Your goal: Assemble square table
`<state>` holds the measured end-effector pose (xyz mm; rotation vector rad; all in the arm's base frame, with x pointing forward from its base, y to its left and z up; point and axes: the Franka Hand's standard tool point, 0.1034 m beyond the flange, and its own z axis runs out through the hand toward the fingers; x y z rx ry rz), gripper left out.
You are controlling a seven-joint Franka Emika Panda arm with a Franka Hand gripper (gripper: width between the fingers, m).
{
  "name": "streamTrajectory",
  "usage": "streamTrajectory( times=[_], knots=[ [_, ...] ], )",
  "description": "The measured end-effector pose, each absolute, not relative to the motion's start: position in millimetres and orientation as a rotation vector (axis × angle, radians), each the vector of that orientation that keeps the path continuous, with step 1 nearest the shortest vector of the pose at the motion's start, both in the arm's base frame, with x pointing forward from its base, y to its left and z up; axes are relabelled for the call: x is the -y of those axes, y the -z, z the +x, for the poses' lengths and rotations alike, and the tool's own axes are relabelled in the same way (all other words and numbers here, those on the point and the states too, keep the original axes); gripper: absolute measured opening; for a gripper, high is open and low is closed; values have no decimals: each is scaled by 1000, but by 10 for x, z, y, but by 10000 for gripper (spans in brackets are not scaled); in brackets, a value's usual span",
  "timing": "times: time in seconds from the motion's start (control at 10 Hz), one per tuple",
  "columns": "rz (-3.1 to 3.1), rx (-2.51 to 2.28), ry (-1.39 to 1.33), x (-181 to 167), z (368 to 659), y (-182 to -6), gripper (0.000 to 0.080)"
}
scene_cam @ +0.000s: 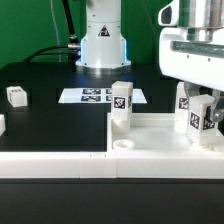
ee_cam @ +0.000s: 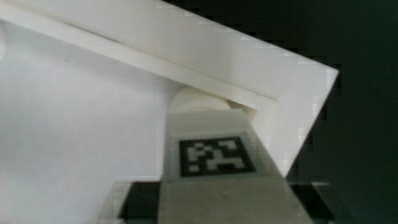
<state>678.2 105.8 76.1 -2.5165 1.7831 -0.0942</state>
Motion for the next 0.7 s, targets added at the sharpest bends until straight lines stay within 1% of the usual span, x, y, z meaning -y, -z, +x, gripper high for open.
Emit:
streamTrajectory(
  times=[0.1, 0.2, 0.3, 0.4, 0.6, 0.7],
  knots=[
    [-2516, -1783, 94, -1058, 6782, -761, 388],
    [-2516, -1783, 94, -1058, 6782, -761, 388],
    [-2516, -1783, 94, -1058, 6782, -761, 559],
    [-2516, -1783, 94, -1058, 6782, -761, 631],
    [-2518, -1767, 113, -1040, 6791, -754, 644],
    [-2590, -1667, 117, -1037, 6792, -754, 648]
  ],
)
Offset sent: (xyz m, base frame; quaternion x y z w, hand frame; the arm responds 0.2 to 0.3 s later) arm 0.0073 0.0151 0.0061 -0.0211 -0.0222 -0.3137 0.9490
